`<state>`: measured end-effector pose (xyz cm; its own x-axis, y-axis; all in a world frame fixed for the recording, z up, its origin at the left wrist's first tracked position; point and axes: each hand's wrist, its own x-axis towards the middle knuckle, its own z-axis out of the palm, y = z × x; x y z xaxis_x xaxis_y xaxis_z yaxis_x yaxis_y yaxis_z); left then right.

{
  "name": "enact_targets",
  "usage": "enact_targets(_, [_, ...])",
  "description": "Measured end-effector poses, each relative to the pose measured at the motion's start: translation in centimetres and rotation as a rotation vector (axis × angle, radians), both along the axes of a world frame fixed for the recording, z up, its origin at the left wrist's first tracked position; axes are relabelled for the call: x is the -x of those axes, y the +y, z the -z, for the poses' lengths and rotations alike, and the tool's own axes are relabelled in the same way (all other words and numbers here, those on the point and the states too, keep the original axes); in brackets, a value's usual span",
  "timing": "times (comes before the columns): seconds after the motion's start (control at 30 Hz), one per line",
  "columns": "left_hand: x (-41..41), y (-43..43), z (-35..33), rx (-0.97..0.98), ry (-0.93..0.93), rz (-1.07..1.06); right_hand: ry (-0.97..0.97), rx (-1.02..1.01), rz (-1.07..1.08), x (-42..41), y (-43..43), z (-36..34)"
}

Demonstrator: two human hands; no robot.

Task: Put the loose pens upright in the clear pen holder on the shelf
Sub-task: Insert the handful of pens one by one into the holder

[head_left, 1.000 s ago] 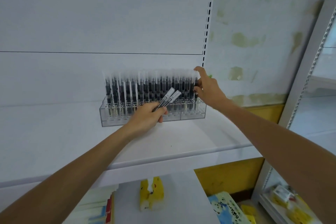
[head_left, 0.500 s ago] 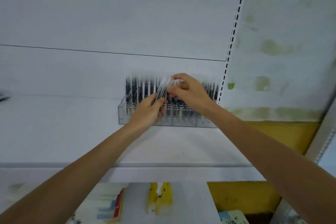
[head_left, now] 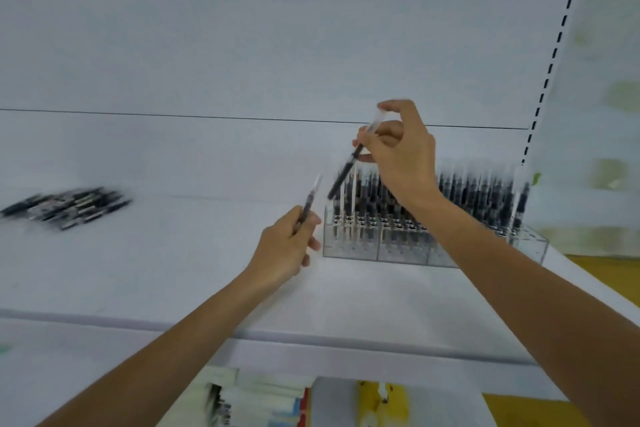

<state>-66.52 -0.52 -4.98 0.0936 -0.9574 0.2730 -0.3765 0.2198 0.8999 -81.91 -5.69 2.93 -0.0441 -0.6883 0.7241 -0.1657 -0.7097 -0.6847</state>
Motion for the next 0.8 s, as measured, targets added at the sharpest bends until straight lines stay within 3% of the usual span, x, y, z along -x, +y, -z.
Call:
enact_targets(0.13, [-2.2,-0.3,1.1,-0.030,-0.133,-0.021,0.246,0.129,0.178,-0.1,-0.9,1.0])
enact_targets(0.23, [-2.6,-0.5,1.1,-0.083,-0.075,-0.005,0.314,0.166,0.207,-0.8,-1.0,1.9])
enact_targets(0.33, [-2.7,-0.5,1.0,-0.111,-0.004,0.016,0.341,0.129,0.206,-1.2,-0.9,1.4])
enact_targets(0.47, [-2.7,-0.6,1.1,-0.110,0.001,0.029,0.603,-0.028,0.200,-1.7,-0.4,2.3])
enact_targets(0.67, [-3.1,-0.3,1.1,-0.056,-0.011,0.056,0.795,0.036,0.441,-2.1,-0.4,3.6])
enact_targets(0.8, [-2.9,-0.5,0.9,-0.031,0.003,0.080,0.817,-0.020,0.438,-1.9,-0.2,3.0])
